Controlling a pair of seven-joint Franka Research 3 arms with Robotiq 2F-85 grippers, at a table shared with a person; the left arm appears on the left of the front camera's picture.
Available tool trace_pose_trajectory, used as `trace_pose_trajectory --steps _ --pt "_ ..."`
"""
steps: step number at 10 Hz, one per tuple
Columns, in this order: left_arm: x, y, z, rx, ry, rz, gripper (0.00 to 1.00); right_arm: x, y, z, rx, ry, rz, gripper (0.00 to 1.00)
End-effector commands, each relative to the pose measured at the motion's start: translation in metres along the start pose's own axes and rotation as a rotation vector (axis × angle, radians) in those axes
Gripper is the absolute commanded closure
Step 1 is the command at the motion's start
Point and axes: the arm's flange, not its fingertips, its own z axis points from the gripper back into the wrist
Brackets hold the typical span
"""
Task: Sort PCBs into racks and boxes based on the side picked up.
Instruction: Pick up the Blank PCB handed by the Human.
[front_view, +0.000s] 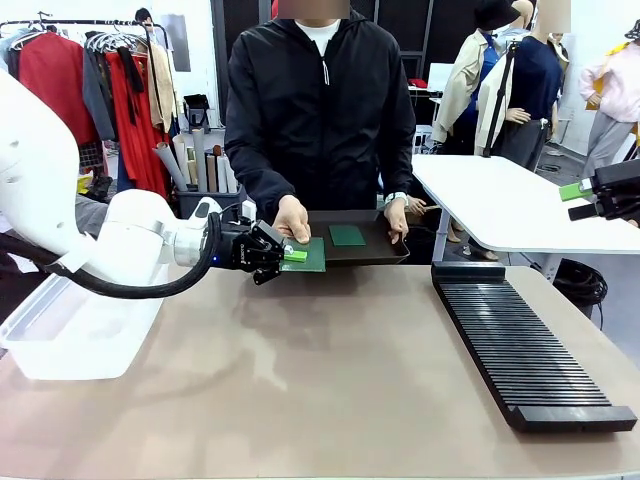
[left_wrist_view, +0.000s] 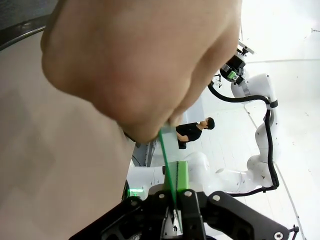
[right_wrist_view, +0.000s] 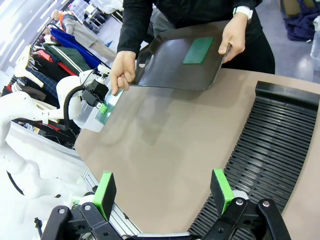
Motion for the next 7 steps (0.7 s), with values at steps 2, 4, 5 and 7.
trace_pose_trajectory --steps 2,4,5,7 --pt "0.0000 0.0000 0.0000 0.000 0.000 0.000 1.00 0.0023 0.0019 -0.0001 0.013 -0.012 -0.008 0.00" --pt "0.0000 0.0000 0.0000 0.000 0.000 0.000 1.00 0.0023 0.0019 -0.0001 0.013 -0.012 -0.008 0.00" --pt "0.0000 0.0000 0.0000 0.000 0.000 0.000 1.00 0.0023 0.0019 -0.0001 0.013 -0.012 -0.008 0.00" --pt "0.0000 0.0000 0.0000 0.000 0.000 0.000 1.00 0.0023 0.0019 -0.0001 0.013 -0.012 -0.008 0.00"
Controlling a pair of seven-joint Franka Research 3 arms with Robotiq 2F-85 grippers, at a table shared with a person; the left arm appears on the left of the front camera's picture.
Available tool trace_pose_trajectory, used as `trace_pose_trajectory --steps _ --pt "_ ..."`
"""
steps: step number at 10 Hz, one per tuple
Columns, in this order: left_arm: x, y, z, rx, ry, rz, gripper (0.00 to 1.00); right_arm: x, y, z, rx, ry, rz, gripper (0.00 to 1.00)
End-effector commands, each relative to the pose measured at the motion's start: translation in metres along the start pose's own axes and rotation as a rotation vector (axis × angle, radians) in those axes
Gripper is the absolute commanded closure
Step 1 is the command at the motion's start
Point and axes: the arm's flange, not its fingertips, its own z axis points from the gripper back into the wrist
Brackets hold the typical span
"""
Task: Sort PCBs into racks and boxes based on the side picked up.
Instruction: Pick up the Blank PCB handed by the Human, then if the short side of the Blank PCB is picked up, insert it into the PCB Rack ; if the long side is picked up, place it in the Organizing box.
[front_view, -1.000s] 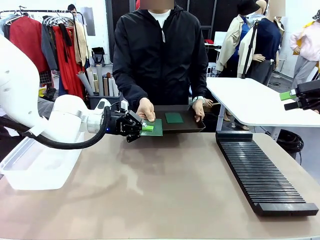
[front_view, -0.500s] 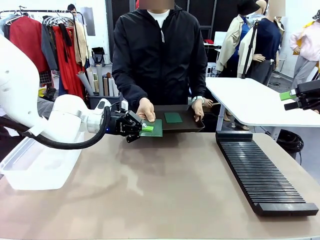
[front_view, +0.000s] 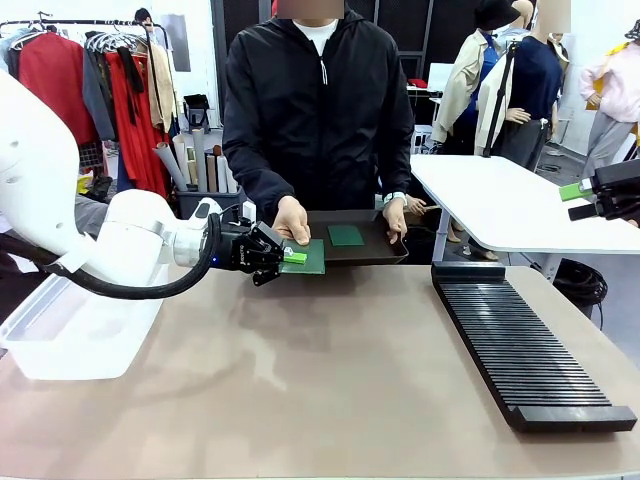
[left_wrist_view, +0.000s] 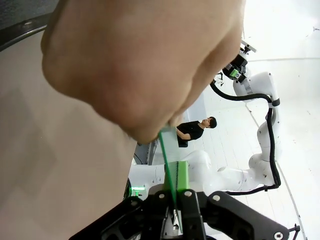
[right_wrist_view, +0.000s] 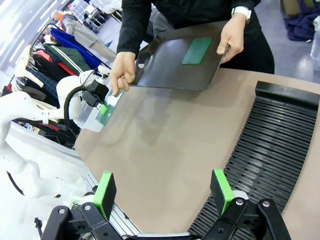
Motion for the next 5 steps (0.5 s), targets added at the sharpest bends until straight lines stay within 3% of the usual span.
trace_pose_trajectory --steps 1,5 --pt "0.0006 -0.0015 -0.0003 -0.011 -0.009 0.001 1.00 0.0023 0.0020 -0.0001 0.013 -0.012 -0.008 0.00" --pt "0.0006 -0.0015 -0.0003 -0.011 -0.009 0.001 1.00 0.0023 0.0020 -0.0001 0.013 -0.012 -0.008 0.00"
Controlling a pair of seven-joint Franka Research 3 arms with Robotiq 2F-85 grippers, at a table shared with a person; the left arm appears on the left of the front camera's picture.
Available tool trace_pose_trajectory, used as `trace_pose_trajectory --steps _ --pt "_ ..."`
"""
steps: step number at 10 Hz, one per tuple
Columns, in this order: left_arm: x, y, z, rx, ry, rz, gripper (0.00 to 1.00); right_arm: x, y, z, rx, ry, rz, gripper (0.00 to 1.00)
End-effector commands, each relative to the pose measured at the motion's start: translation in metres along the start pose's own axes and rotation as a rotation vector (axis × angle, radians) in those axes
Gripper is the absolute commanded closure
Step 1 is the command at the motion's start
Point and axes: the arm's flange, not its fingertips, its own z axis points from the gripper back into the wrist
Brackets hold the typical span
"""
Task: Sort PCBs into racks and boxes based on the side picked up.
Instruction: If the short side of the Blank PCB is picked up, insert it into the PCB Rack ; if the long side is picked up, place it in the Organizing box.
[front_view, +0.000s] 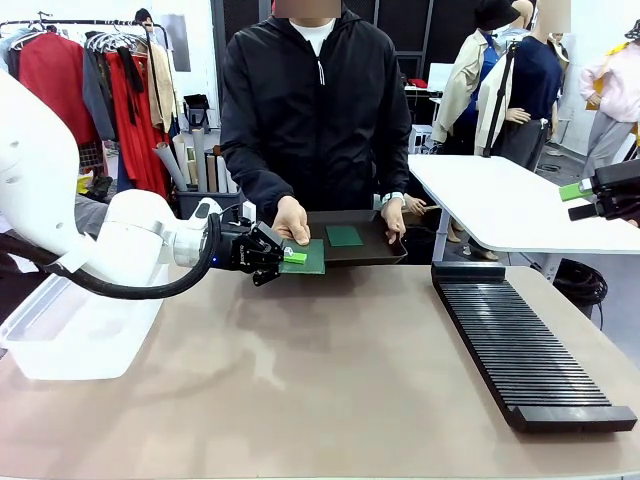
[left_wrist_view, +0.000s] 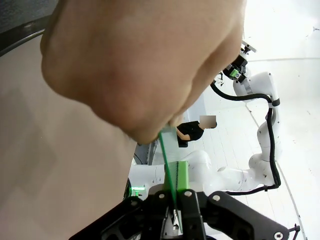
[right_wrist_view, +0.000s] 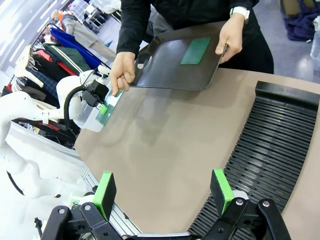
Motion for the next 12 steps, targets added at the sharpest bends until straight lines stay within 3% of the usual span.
trace_pose_trajectory --steps 1,12 --pt "0.0006 -0.0015 -0.0003 -0.011 -0.009 0.001 1.00 0.0023 0.0020 -0.0001 0.013 -0.012 -0.008 0.00" --pt "0.0006 -0.0015 -0.0003 -0.011 -0.009 0.001 1.00 0.0023 0.0020 -0.0001 0.013 -0.012 -0.008 0.00"
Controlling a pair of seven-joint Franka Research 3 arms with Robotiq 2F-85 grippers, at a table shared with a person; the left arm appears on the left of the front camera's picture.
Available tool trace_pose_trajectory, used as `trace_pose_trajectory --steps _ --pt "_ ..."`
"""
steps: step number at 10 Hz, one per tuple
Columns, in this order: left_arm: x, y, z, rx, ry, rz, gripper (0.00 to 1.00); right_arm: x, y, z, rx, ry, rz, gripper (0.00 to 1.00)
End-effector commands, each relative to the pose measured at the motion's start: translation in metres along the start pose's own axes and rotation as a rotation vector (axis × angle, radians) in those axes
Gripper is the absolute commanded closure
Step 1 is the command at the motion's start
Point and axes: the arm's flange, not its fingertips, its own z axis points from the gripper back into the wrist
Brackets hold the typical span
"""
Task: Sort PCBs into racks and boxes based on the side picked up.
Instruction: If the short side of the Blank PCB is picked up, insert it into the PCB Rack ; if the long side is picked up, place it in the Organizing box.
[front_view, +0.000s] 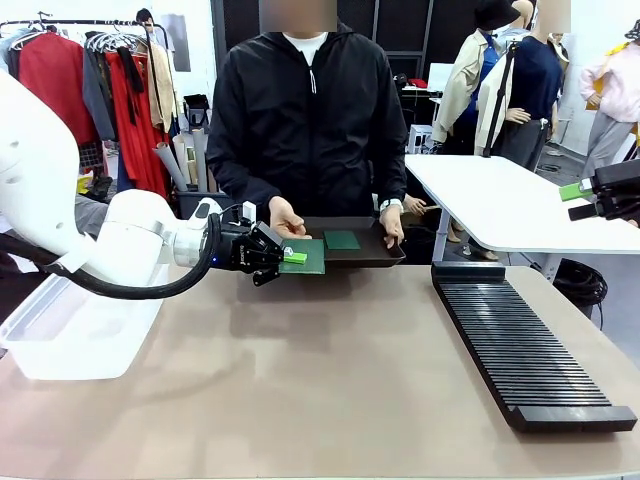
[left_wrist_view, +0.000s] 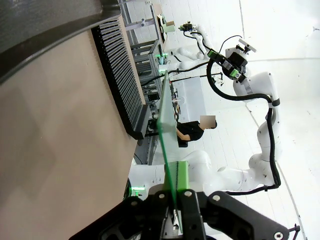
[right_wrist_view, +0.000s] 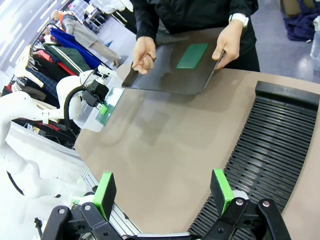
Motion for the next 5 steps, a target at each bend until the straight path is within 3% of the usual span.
trace_pose_trajectory --steps 1,5 --pt "0.0007 -0.0015 -0.0002 -0.011 -0.009 0.001 1.00 0.0023 0.0020 -0.0002 0.013 -0.012 -0.008 0.00" --pt "0.0000 0.0000 0.0000 0.000 0.000 0.000 1.00 0.0023 0.0020 -0.0002 0.013 -0.012 -0.008 0.00"
